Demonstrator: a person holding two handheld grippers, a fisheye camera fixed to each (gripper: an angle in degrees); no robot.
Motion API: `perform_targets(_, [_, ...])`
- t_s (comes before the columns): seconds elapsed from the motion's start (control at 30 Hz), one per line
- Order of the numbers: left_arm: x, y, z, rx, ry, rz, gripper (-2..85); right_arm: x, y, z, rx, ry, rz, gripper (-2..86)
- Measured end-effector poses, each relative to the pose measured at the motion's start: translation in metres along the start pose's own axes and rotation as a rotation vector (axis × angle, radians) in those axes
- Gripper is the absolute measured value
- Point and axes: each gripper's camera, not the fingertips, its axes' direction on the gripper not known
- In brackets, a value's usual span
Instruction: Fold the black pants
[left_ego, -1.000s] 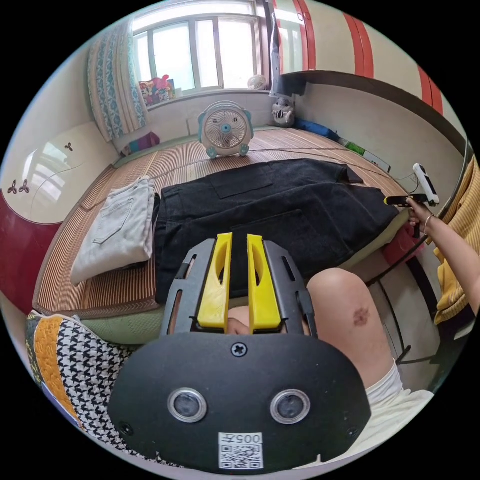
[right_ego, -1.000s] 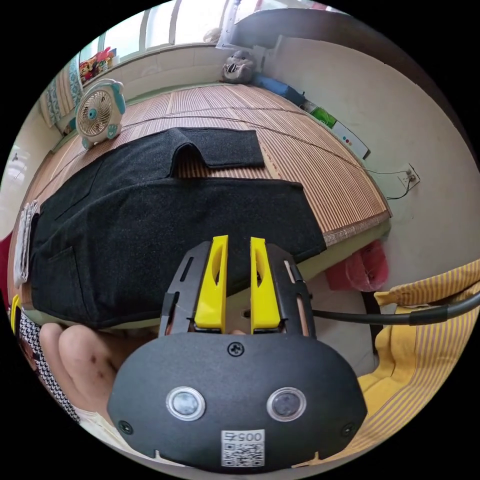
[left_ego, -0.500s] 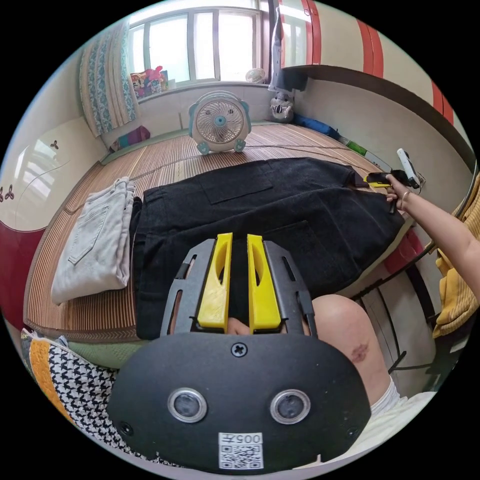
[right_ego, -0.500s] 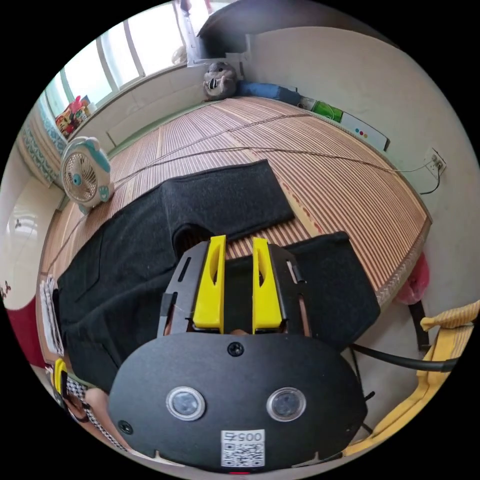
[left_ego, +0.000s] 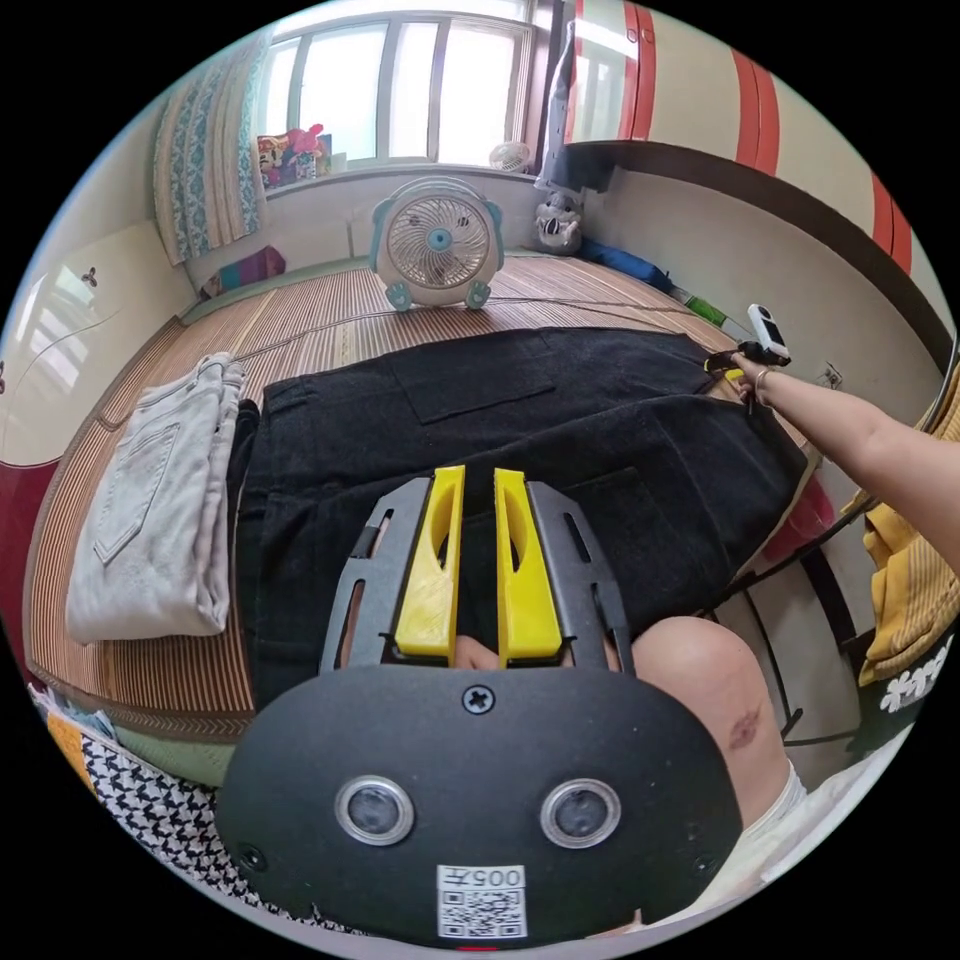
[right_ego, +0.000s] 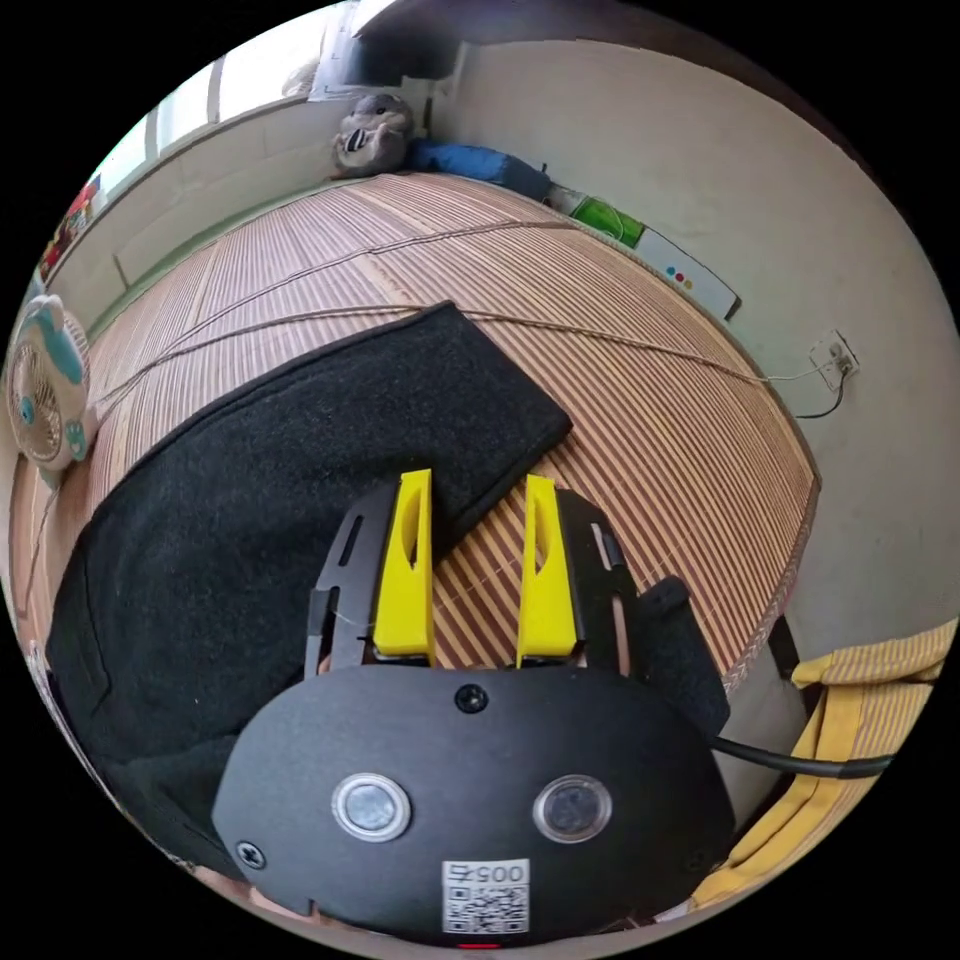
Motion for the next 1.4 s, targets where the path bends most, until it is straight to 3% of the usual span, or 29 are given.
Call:
perform_targets(0.3, [-0.011, -0.001, -0.036, 0.015, 0.042, 0.014, 5.5, -0.029, 0.037, -0.039, 0.035, 0.05, -0.108, 8.5])
perform_targets(0.47, [-0.034, 0.016, -0.086, 0.013, -0.024, -0.035, 5.2, -0.037, 0.122, -0.109, 0.152, -0.229, -0.282, 8.6])
perform_targets(0.63, [-0.051, 0.057, -0.14, 0.03, -0.058, -0.128, 2.7, -0.023, 0.22, -0.159, 0.19, -0.311, -0.392, 8.5])
perform_targets(0.8, [-0.051, 0.094, -0.166, 0.01, -0.071, -0.169, 1.0, 0.004, 0.318, -0.202, 0.288, -0.382, -0.299, 7.7])
perform_targets(1.0, [-0.039, 0.122, -0.182, 0.006, 0.078, -0.135, 4.7, 0.006, 0.386, -0.224, 0.289, -0.395, -0.199, 6.9])
perform_targets(1.13, [-0.033, 0.148, -0.195, -0.015, -0.009, -0.12, 5.6, 0.016, 0.409, -0.232, 0.274, -0.461, -0.136, 6.5])
perform_targets(1.4, [-0.043, 0.21, -0.212, -0.146, -0.082, -0.049, 6.2, 0.033, 0.448, -0.228, 0.188, -0.416, -0.234, 7.0])
